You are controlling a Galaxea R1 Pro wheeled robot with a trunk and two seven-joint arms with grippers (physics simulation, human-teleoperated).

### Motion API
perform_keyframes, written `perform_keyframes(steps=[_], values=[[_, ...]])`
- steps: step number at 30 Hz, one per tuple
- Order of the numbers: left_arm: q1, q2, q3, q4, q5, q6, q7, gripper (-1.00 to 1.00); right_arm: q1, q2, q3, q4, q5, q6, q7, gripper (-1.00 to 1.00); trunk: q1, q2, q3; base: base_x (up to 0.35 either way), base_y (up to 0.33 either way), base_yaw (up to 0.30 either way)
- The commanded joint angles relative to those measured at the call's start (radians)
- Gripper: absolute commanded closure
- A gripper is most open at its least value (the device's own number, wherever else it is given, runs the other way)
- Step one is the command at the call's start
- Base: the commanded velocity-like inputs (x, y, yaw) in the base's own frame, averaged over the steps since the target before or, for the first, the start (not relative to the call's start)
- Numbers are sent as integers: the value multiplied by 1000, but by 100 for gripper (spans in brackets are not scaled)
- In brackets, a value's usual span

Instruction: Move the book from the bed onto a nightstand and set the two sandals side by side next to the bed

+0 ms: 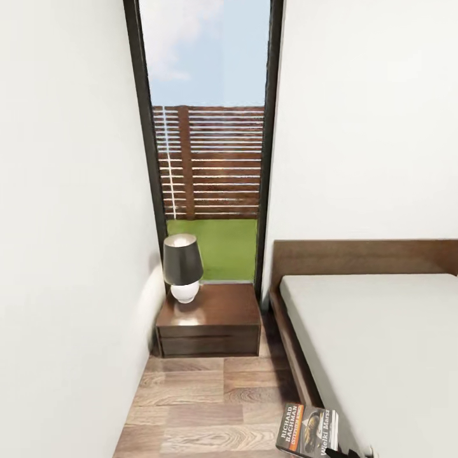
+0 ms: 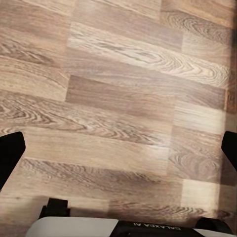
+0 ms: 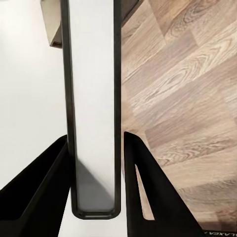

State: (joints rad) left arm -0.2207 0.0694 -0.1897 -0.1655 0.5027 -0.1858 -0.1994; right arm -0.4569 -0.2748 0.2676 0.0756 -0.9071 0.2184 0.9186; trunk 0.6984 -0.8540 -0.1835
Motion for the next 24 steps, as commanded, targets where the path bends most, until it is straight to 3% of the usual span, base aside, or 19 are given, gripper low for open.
perform_keyframes(steps=[1, 24], values=[[-1, 1, -8, 1, 10, -3, -3, -100, -2, 0, 2, 3, -12, 9, 5, 100, 1, -1, -1, 333, 0, 0], [-1, 1, -8, 1, 10, -3, -3, -100, -2, 0, 2, 3, -12, 9, 5, 100, 1, -1, -1, 332, 0, 44]])
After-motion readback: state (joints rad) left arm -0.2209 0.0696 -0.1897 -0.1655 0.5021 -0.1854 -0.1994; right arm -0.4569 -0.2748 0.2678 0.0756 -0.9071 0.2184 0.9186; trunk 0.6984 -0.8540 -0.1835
